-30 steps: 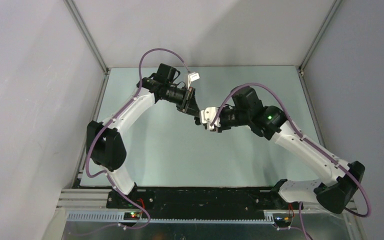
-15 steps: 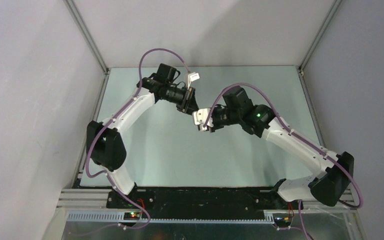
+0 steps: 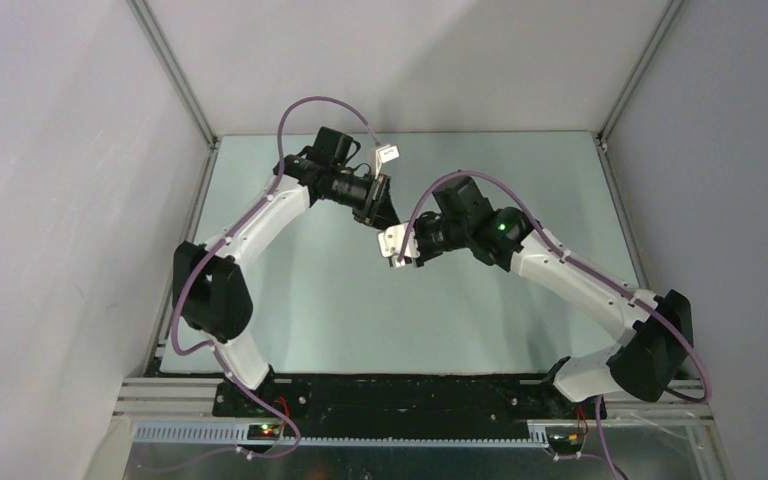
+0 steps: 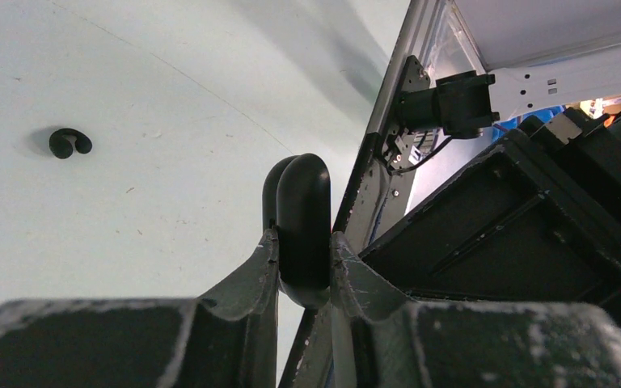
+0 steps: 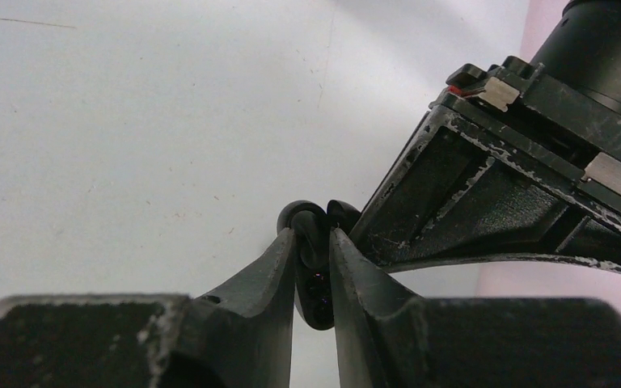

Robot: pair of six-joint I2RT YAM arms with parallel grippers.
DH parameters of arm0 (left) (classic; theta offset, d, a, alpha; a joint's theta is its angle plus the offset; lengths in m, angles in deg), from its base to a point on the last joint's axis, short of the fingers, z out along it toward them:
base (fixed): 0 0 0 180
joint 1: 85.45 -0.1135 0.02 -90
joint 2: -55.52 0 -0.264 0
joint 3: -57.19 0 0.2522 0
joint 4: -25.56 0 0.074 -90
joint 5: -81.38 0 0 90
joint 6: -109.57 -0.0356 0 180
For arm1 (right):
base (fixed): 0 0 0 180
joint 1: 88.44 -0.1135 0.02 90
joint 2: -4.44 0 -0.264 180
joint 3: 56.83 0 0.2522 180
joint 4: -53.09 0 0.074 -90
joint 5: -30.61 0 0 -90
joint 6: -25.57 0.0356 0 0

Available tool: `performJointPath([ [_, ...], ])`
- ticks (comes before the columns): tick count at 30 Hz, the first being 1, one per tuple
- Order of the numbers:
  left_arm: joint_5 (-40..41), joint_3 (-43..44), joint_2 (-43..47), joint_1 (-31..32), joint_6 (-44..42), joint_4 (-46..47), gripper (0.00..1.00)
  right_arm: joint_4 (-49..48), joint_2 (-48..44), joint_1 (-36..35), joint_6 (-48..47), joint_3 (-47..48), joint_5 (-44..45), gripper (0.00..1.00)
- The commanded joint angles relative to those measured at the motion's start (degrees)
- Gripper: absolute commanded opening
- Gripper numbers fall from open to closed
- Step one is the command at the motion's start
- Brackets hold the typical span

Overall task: Insert the wireless bluetooth earbuds into the charging case
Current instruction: Place the earbud in the charging case.

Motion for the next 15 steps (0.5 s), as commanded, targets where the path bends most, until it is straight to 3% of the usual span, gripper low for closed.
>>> performJointPath([
  [1,-1.0,0.48,1.33,-0.04,0.39,0.16,0.0,-1.5,0.95,-0.38,-1.5,0.3,1.65,0.23],
  [7,-0.97,0.41,1.29,-0.07,0.34,0.14,0.0,-1.22,1.38,-0.29,-1.14,0.42,1.93,0.13],
  [15,-1.03,0.4,1.43,-0.02,0.27,0.15,0.0,-0.69,2.14,-0.33,0.1,1.04,3.99,0.11],
])
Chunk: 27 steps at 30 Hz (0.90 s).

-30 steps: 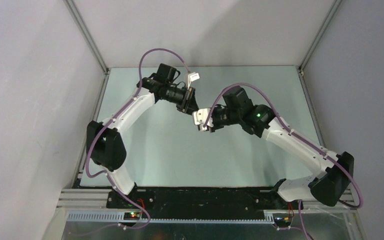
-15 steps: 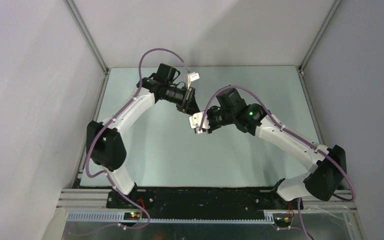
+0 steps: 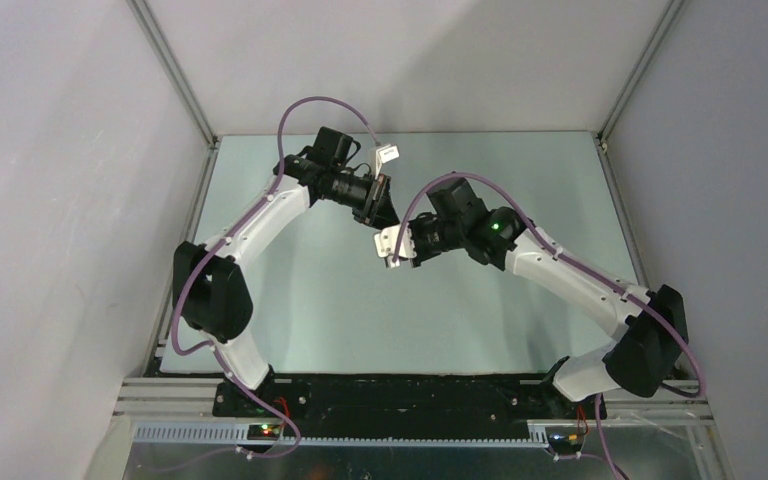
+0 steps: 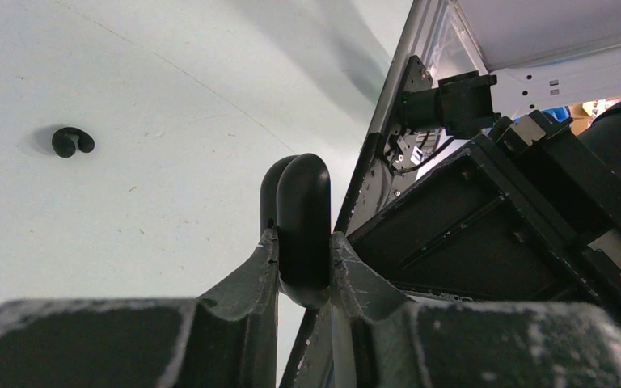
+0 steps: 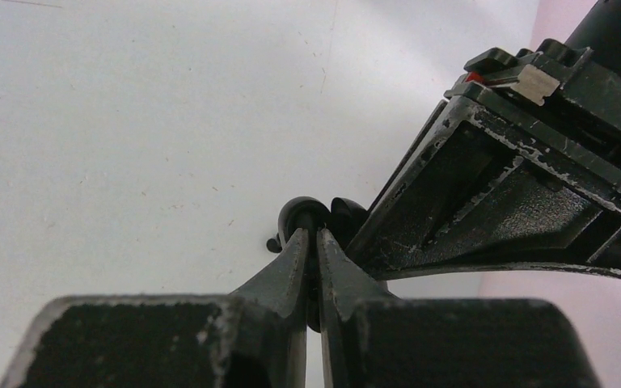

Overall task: Insert the wireless bluetooth earbuds into the charging case
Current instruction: Place the earbud in the charging case, then pick up the earbud from the center of the board.

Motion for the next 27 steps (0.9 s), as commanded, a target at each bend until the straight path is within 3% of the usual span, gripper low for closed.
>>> performJointPath([
  [1,-1.33,0.4,1.43,-0.05,0.27,0.13,0.0,-0.7,0.37,-0.24,0.82,1.07,1.53,0.13],
  [8,-0.68,0.06,1.84,-0.06,0.26,0.09,0.0,-2.68,-2.22,-0.25,6.78,4.62,-0.59,0.27],
  [13,0.33,-0.07,2.35,-0.5,0.15,0.12,0.0,3.22,-7.17,3.72,12.03,10.72,-8.28,0.3],
  [17,2.03,-1.53,4.42,-2.23,-0.24,0.15,0.0,2.52,-12.05,7.88,19.59,5.39,-12.14,0.3],
  [22,3.98,-7.17,9.99,-6.02,-0.6,-0.27,0.0,-2.49,-10.86,13.63,42.73,-2.38,-11.7,0.28],
  [27,5.24,-11.44,14.0,-8.47,-0.94,-1.38,0.0,-4.05,1.04,18.69,62.01,-3.01,-10.1,0.24],
])
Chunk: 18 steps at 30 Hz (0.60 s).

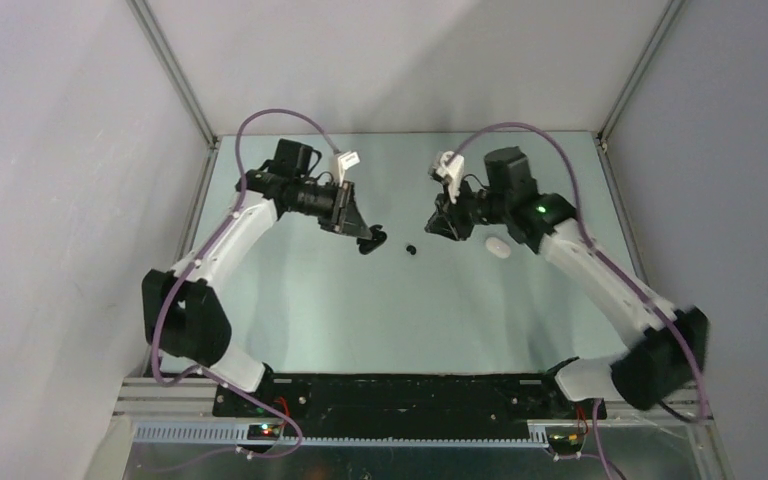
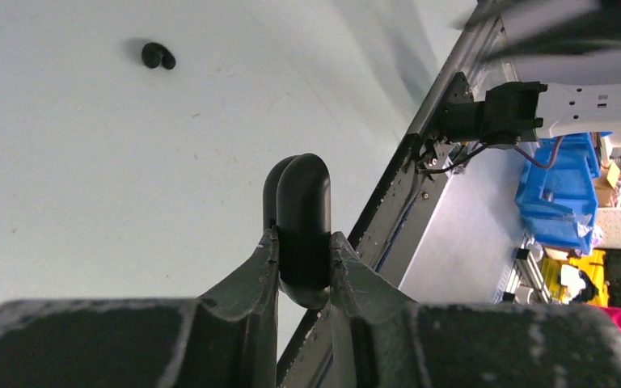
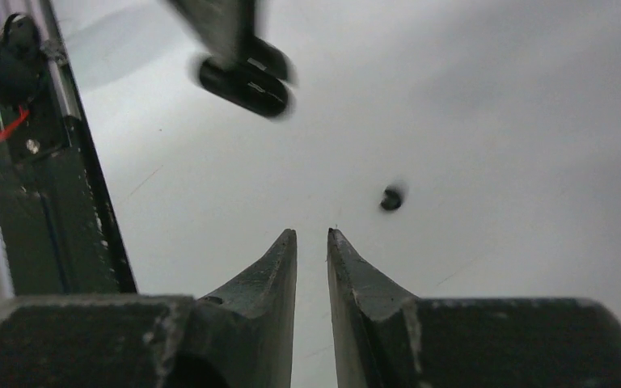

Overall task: Insert the wireless bluetooth earbuds into the charging case
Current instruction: Pick up the earbud from the center of the board.

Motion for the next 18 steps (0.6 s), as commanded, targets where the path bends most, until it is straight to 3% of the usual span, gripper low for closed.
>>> performJointPath([
  [1,1.28,-1.6,5.99,-1.18,-1.05,-0.7,0.0,-2.53,10.93,3.99,21.25,-1.72,0.25,0.23],
  [9,4.26,-3.53,10.3,-1.38,-3.72,-2.4,0.0,-0.08,28.96,6.48,11.64,5.54,1.99,0.22],
  [18,5.02,-4.81,11.45,-2.23,-4.02,-2.97,0.0,-0.27,38.35,4.18,8.82,11.8,5.96,0.24],
])
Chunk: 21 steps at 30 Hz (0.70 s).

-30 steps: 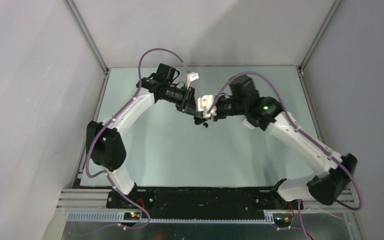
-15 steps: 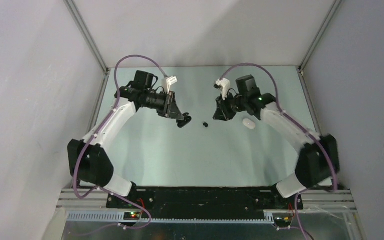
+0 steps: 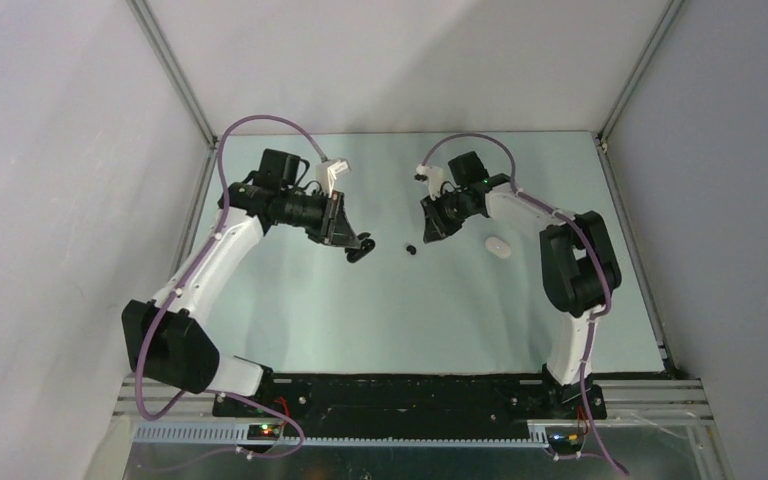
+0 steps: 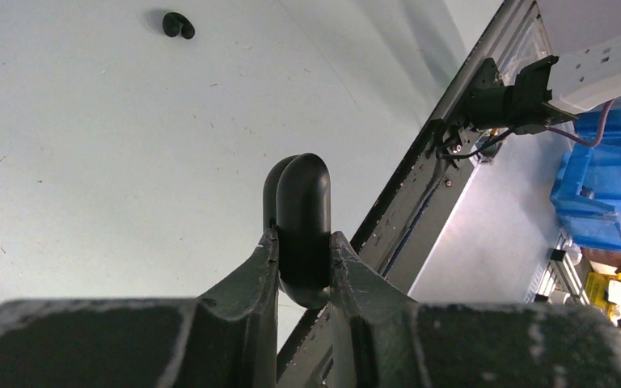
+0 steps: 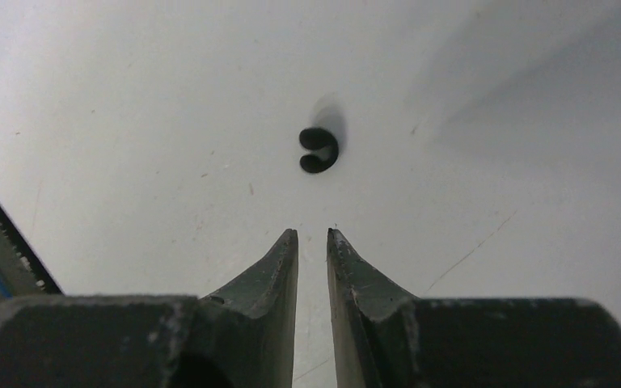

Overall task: Insert the wireless bluetooth earbuds into the charging case
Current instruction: Pick up the earbud from the center of the board.

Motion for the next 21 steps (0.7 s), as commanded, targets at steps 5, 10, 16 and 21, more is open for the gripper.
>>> performJointPath([
  [5,0.35,0.25,2.07,-1.19,-1.49,-0.17,0.0,-1.29,6.91,-3.76,-4.39,7.57,4.01,0.23],
  [10,0.22,0.14,1.88,-1.53,-1.69,-0.2,0.0,-1.33,9.68,-3.93,-5.3,9.45,5.42,0.23],
  [16,0.3,0.0,1.84,-1.64,-1.78,-0.15,0.0,-0.73,10.93,-3.79,-5.81,10.29,5.18,0.23],
  [21,0.05,0.26,1.34,-1.92,-1.61,-0.25,0.0,-0.36,11.49,-4.44,-6.45,10.2,4.87,0.23],
])
